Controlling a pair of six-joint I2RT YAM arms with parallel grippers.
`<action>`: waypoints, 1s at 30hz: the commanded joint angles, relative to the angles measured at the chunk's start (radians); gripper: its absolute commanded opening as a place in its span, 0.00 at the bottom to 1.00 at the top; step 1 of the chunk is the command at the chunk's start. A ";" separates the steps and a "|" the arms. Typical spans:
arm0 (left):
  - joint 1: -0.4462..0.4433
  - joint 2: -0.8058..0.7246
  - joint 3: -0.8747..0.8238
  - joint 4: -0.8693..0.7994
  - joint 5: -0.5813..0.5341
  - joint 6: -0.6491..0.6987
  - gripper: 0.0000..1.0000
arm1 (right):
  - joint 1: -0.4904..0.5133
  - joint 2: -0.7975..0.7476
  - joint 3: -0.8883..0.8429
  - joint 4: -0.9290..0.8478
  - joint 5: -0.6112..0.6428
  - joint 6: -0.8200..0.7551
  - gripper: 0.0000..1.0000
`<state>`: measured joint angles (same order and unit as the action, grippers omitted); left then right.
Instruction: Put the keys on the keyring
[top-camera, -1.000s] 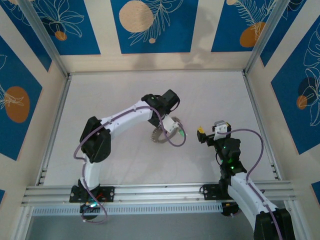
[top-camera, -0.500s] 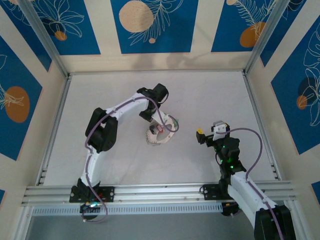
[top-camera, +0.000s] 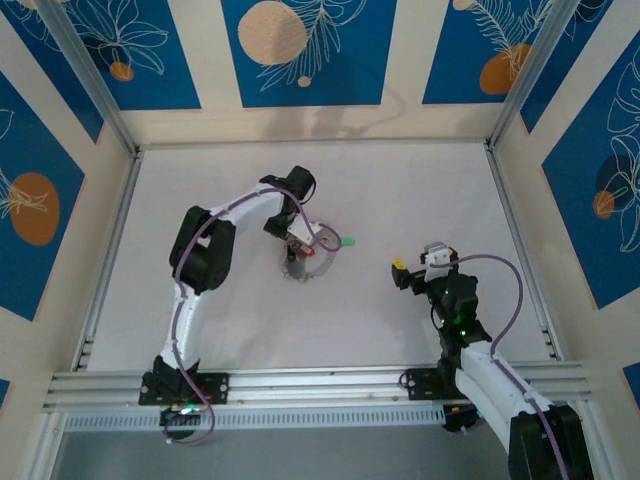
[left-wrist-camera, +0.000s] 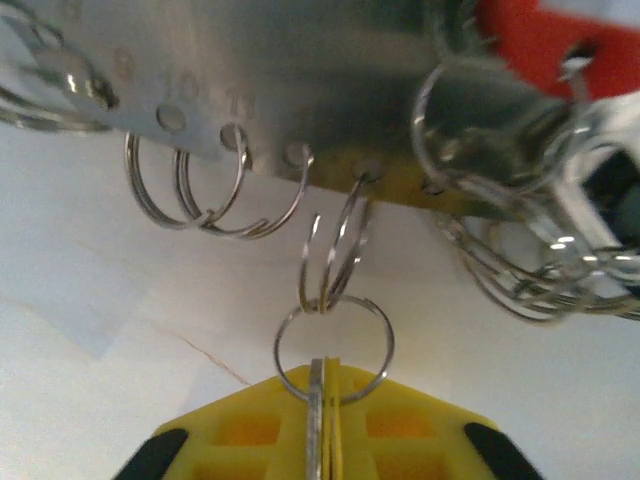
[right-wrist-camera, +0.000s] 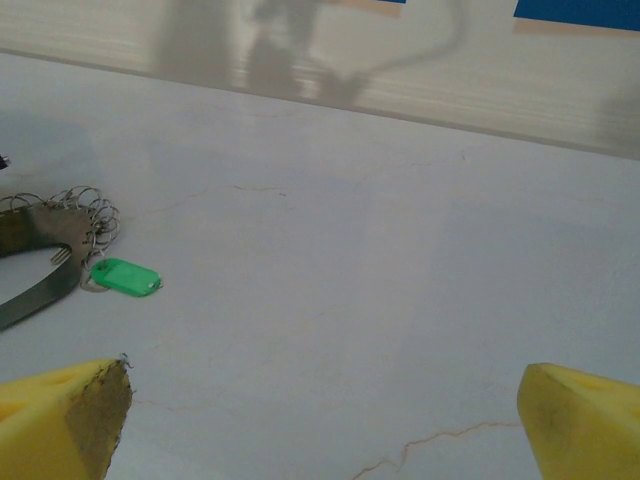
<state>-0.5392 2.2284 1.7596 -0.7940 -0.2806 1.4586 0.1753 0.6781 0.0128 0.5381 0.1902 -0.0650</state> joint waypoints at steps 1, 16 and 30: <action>0.029 0.021 -0.012 0.056 0.012 -0.051 0.17 | 0.001 0.007 0.009 0.029 -0.031 -0.025 0.99; 0.140 -0.148 -0.118 0.209 0.018 -0.407 0.34 | 0.009 0.080 0.073 0.013 -0.048 -0.022 0.99; 0.241 -0.829 -0.791 0.614 0.233 -1.032 0.68 | -0.002 0.380 0.169 0.165 -0.094 0.023 0.99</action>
<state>-0.3378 1.4956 1.0866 -0.3294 -0.1406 0.6159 0.1764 1.0065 0.1520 0.6117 0.1139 -0.0731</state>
